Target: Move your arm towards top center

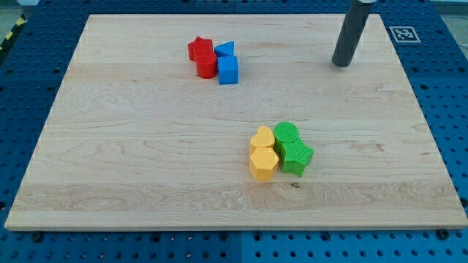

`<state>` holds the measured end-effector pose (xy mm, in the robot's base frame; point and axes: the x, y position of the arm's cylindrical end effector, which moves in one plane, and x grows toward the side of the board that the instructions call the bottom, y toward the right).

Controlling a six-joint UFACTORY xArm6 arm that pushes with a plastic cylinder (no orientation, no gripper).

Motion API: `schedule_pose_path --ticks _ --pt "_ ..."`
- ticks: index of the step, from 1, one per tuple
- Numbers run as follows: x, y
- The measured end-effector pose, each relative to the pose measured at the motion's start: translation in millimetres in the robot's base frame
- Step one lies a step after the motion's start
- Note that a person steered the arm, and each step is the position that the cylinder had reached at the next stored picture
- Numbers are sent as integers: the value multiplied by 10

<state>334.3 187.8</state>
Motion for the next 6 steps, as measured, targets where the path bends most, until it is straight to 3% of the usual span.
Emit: schedule_pose_path --ticks 6 --pt "130 69"
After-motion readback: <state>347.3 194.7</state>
